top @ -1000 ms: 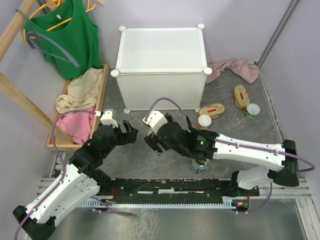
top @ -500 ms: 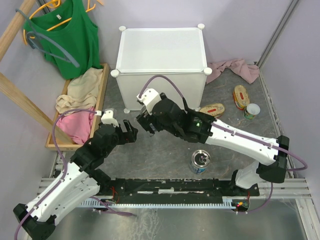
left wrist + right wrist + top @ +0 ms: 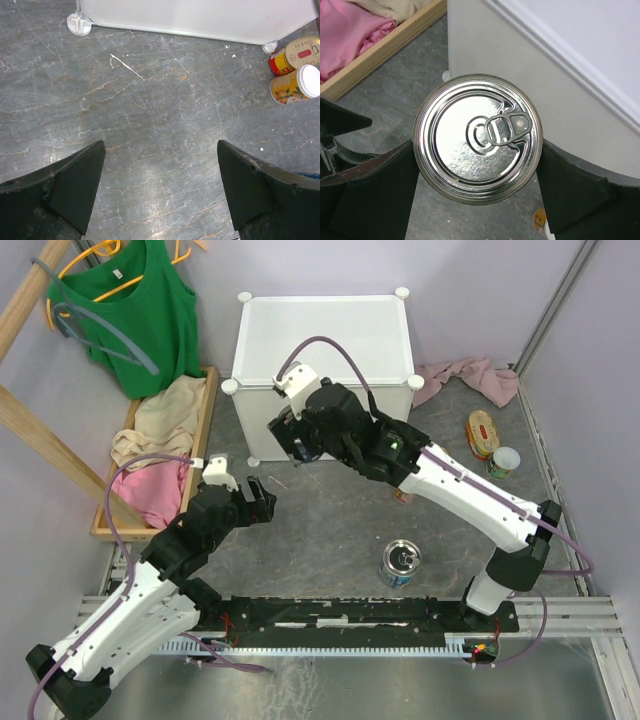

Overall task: Place and organize the canned foods onto the counter
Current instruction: Place the canned food on the counter.

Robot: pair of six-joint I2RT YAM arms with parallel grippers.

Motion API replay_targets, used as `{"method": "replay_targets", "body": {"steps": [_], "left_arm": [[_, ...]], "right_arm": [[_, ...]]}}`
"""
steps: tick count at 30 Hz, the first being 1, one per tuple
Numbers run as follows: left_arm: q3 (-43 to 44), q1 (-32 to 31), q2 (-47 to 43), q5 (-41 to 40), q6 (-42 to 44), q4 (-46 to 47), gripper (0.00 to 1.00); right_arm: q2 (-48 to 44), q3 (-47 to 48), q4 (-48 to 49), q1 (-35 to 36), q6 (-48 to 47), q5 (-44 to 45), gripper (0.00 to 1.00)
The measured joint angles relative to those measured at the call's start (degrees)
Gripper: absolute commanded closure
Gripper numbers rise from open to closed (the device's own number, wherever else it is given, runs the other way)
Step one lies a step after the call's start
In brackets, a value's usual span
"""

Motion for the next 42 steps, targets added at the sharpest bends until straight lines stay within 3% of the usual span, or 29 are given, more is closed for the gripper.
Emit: {"method": "replay_targets", "body": {"steps": [23,33,42], "left_arm": [[0.7,0.0,0.8,0.0,0.0,0.0,0.02],[1.6,0.0,1.0,0.0,0.0,-0.1,0.02],[2.6,0.0,2.1,0.0,0.0,-0.1,0.01]], "right_arm": [[5.3,19.2,-3.7,-12.8,-2.0,-4.2,0.99],[6.5,21.3,-3.5,-22.5,-0.9,-7.3,0.99],[13.0,28.0,-3.1,-29.9,1.0,-10.6,0.99]]}}
